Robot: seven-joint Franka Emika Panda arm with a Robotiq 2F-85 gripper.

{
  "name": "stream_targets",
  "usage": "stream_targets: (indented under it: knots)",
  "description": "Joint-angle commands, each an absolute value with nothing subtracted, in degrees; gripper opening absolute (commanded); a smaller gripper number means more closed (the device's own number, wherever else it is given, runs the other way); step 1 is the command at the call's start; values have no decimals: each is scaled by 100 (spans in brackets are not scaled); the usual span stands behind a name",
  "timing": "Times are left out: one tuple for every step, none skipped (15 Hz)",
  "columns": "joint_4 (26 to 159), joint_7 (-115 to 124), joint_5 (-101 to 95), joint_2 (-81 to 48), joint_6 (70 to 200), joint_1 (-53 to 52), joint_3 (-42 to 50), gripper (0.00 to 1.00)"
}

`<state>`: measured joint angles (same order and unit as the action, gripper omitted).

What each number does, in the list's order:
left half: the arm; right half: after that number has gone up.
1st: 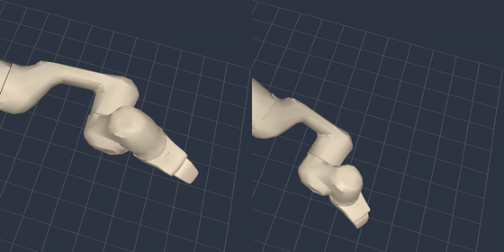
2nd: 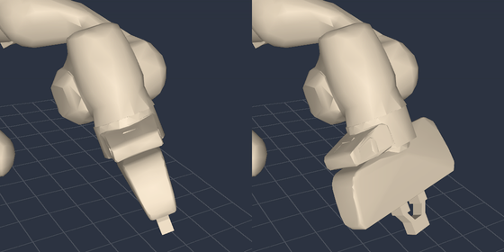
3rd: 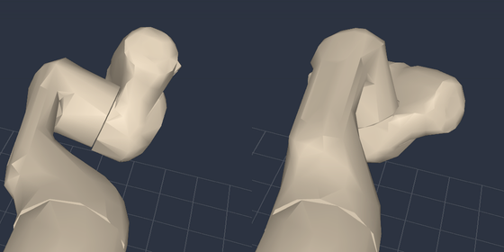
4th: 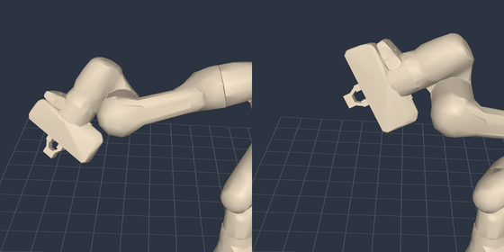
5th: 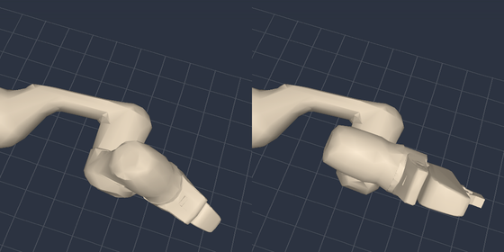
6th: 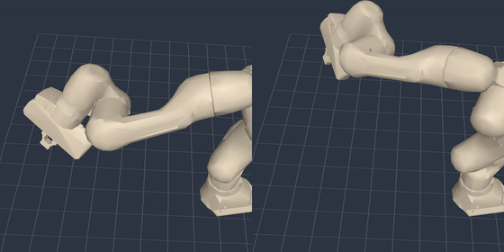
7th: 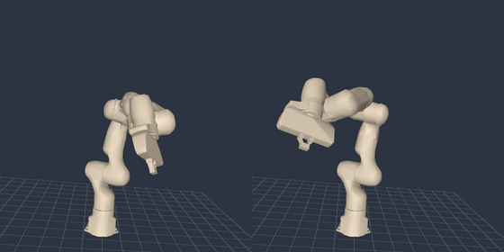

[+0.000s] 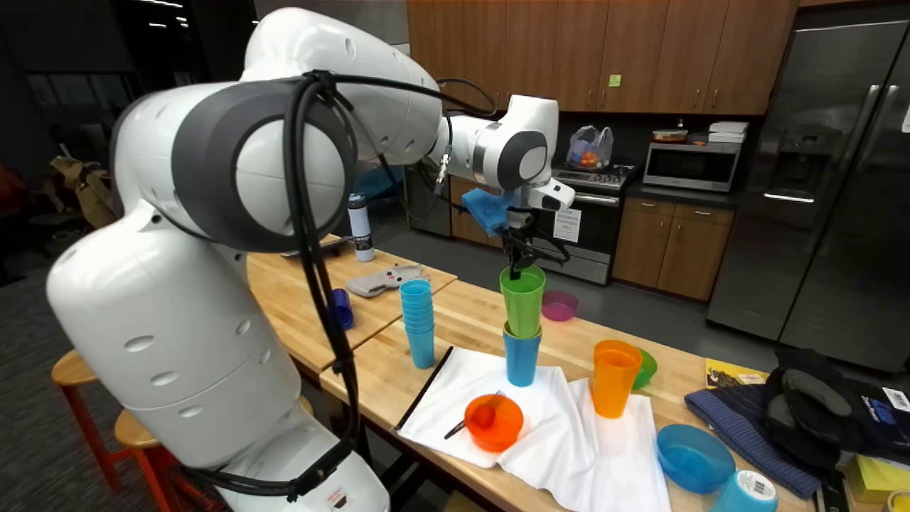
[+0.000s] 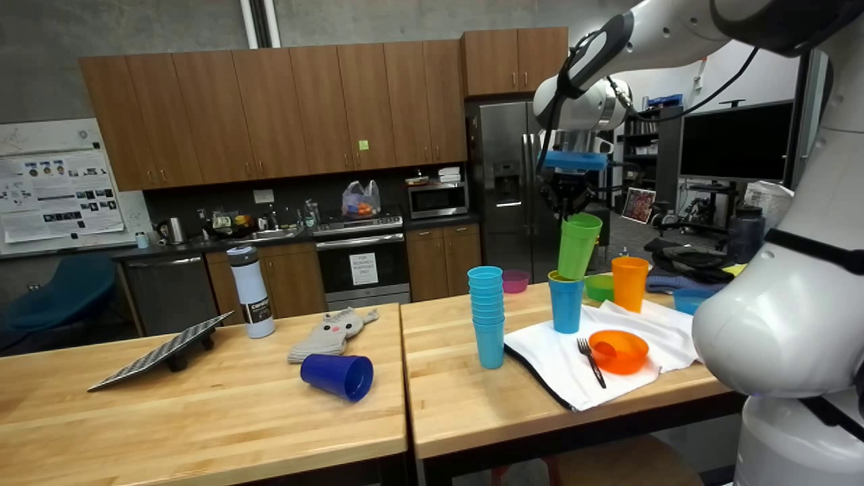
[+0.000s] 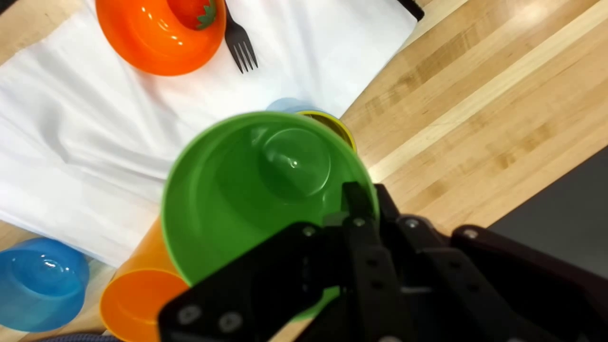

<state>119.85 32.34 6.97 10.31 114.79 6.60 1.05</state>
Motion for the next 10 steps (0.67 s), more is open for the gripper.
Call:
stream_targets:
  knots:
    - [11826, 3316, 737, 892, 11513, 615, 130, 2]
    - [11797, 3294, 765, 860, 11507, 601, 131, 2]
    - [11829, 3345, 759, 860, 11546, 580, 107, 2]
    - [11798, 3323, 751, 822, 11527, 567, 108, 2]
    - [11767, 3301, 747, 780, 11507, 556, 107, 2]
    - [11780, 3334, 752, 765, 11505, 536, 96, 2]
    - [11761, 3326, 752, 732, 11494, 526, 98, 2]
    - [11735, 3316, 756, 698, 11476, 512, 98, 2]
    - [11729, 3333, 747, 679, 11476, 497, 91, 2]
    - [11733, 3360, 725, 666, 11485, 485, 82, 2]
